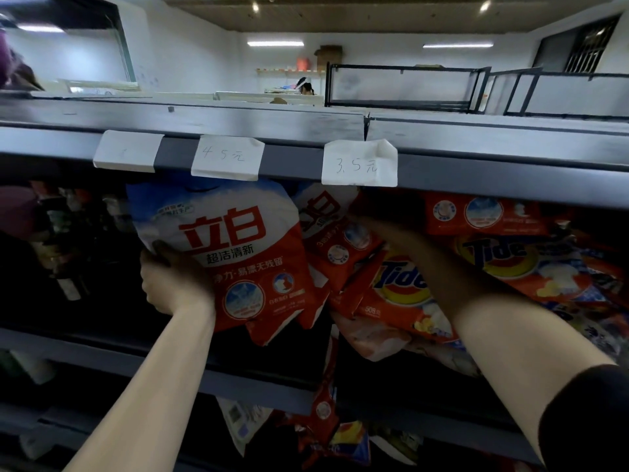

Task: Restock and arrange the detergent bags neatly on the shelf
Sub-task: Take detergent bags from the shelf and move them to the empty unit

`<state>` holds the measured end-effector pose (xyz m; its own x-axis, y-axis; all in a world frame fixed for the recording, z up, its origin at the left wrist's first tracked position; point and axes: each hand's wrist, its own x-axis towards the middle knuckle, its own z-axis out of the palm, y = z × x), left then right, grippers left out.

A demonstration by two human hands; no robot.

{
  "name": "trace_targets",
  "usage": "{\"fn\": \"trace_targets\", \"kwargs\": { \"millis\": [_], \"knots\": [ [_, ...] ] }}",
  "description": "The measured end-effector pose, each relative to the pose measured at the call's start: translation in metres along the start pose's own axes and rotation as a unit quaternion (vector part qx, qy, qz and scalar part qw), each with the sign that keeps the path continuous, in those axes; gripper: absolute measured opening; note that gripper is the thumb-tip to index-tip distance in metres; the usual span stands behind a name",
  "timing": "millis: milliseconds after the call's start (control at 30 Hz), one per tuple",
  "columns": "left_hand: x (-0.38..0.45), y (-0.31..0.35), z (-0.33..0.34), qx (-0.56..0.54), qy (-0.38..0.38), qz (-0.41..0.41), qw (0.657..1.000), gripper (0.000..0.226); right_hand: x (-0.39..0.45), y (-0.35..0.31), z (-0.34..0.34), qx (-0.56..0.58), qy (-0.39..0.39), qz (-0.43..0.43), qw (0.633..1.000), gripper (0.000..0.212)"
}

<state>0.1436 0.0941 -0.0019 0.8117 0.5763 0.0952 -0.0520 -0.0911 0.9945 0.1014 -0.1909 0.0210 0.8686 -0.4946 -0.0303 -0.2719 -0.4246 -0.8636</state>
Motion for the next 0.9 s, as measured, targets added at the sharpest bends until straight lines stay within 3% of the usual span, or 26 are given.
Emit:
{"fn": "trace_targets", "kwargs": {
  "millis": [100, 167, 300, 433, 500, 600, 700, 767, 900],
  "knots": [
    [-0.002, 0.001, -0.001, 0.016, 0.007, 0.0, 1.0, 0.047, -0.003, -0.007, -0.007, 0.029, 0.061, -0.027, 0.997, 0.062],
    [-0.005, 0.002, -0.001, 0.021, 0.01, 0.0, 1.0, 0.047, -0.008, -0.009, -0.018, 0.019, 0.089, -0.021, 0.996, 0.061],
    [-0.015, 0.006, 0.002, 0.025, 0.009, 0.001, 1.0, 0.047, -0.022, -0.015, -0.03, -0.01, 0.05, 0.011, 0.999, 0.049],
    [-0.027, 0.01, 0.0, 0.033, 0.008, -0.006, 0.999, 0.047, -0.045, -0.027, -0.035, -0.079, -0.006, -0.026, 0.997, 0.026],
    [-0.032, 0.012, -0.004, 0.032, 0.009, -0.02, 0.999, 0.046, -0.058, -0.026, -0.035, -0.087, 0.013, -0.038, 0.995, 0.024],
    [-0.043, 0.017, -0.012, 0.031, 0.012, -0.03, 0.999, 0.044, -0.076, -0.009, -0.03, -0.118, 0.101, -0.067, 0.986, 0.037],
    [-0.057, 0.021, -0.02, 0.036, 0.022, -0.021, 0.999, 0.045, -0.103, 0.005, -0.032, 0.041, 0.17, -0.068, 0.982, 0.033],
    [-0.068, 0.023, -0.026, 0.04, 0.021, -0.017, 0.999, 0.045, -0.124, 0.012, -0.039, 0.147, 0.203, -0.058, 0.966, 0.014],
    [-0.091, 0.025, -0.034, 0.042, -0.006, -0.016, 0.999, 0.045, -0.158, 0.025, -0.056, 0.165, 0.255, -0.042, 0.952, 0.021]
  ]
}}
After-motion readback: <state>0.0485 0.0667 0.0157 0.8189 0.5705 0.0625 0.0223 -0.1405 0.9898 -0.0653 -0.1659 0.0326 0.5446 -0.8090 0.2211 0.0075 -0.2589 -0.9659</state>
